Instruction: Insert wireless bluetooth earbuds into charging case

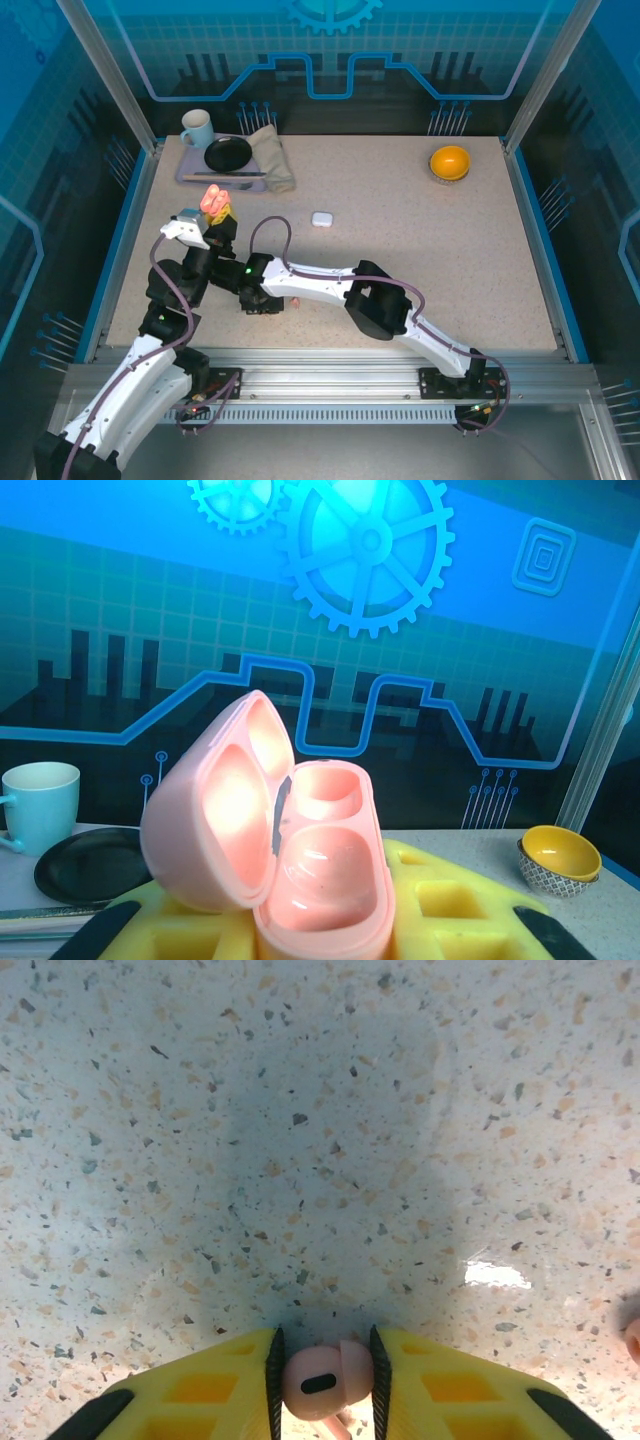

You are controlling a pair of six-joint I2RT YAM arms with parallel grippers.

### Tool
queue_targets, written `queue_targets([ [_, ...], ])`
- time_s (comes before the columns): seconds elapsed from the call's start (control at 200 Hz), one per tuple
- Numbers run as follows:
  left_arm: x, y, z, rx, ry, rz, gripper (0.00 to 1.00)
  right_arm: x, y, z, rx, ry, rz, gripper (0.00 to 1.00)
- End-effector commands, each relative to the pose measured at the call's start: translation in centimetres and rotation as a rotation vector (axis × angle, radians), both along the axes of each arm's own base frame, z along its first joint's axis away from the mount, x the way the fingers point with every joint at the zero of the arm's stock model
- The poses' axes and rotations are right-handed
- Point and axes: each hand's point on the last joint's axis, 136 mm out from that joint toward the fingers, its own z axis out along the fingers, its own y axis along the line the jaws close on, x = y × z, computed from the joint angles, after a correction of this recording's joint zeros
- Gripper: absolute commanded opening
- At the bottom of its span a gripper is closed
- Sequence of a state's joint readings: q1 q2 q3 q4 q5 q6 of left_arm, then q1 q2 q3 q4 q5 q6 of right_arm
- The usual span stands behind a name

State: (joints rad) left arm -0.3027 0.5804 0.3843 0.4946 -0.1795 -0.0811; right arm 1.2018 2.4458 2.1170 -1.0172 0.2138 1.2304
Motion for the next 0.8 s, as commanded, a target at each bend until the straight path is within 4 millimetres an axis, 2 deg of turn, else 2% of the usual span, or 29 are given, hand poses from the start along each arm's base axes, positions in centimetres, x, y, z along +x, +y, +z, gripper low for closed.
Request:
queue_targets([
  [0.0,-0.3,0.4,1.4,-0.034,-0.033,0.006,0.0,-1.2,0.6,-1.2,-0.015,0.015,0.017,0.26],
  [0.195,-0.3,0.4,1.5,-0.034,-0.034,0.003,0.0,-0.6,0.3,0.5,-0.002,-0.034,0.013,0.24],
  [0.43,-0.1,0.1,1.7,-0.03,-0.03,-0.008,0.0,1.3,-0.9,3.9,0.027,-0.121,-0.008,0.24],
  [0.47,-0.1,0.0,1.7,-0.029,-0.028,-0.01,0.0,1.7,-1.3,3.5,0.016,-0.123,-0.015,0.24],
  [0.49,-0.1,0.0,1.8,-0.031,-0.03,-0.013,0.0,1.9,-1.4,4.7,0.037,-0.134,-0.02,0.24],
  [0.59,0.1,-0.2,2.0,-0.029,-0.029,-0.021,0.0,3.1,-2.4,5.7,0.044,-0.158,-0.044,0.24],
  [0.795,0.3,-0.6,2.5,-0.016,-0.028,-0.038,0.0,6.1,-5.7,6.5,0.041,-0.187,-0.115,0.24],
])
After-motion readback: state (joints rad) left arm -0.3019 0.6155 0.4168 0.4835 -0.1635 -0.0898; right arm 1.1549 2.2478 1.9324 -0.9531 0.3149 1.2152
